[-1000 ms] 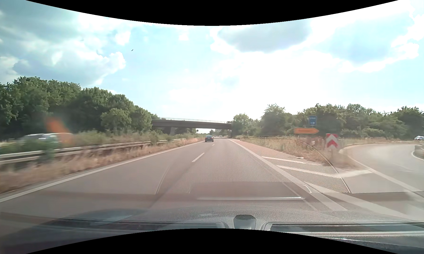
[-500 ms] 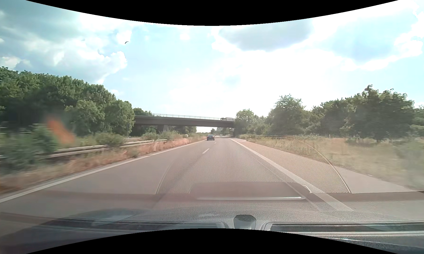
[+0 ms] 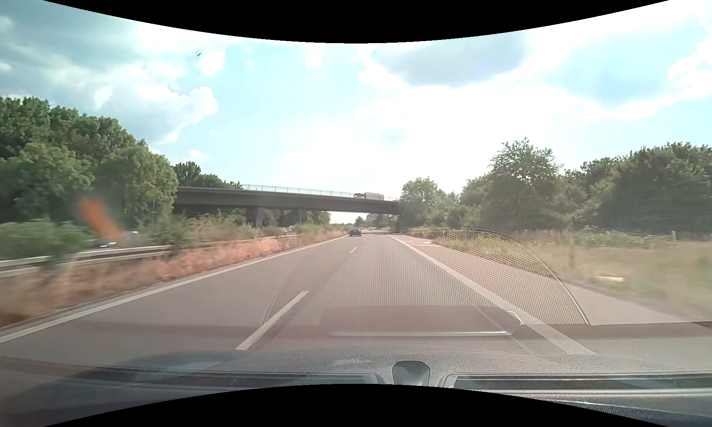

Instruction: Follow the waypoints while adhering to traffic rules and regulations

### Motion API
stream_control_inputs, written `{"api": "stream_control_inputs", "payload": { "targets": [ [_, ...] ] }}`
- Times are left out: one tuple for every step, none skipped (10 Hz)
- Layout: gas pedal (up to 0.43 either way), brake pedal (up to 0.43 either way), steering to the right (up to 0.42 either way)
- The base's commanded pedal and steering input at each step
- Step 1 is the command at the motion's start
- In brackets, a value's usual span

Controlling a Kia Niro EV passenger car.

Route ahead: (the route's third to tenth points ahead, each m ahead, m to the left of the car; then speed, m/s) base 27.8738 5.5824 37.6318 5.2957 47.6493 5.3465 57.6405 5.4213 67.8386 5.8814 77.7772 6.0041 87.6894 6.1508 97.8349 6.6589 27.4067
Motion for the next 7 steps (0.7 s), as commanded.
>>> {"api": "stream_control_inputs", "payload": {
  "targets": [
    [0.189, 0.000, -0.004],
    [0.189, 0.000, -0.004],
    [0.189, 0.000, -0.004],
    [0.189, 0.000, -0.003],
    [0.189, 0.000, -0.004],
    [0.189, 0.000, -0.004],
    [0.189, 0.000, -0.004]
  ]
}}
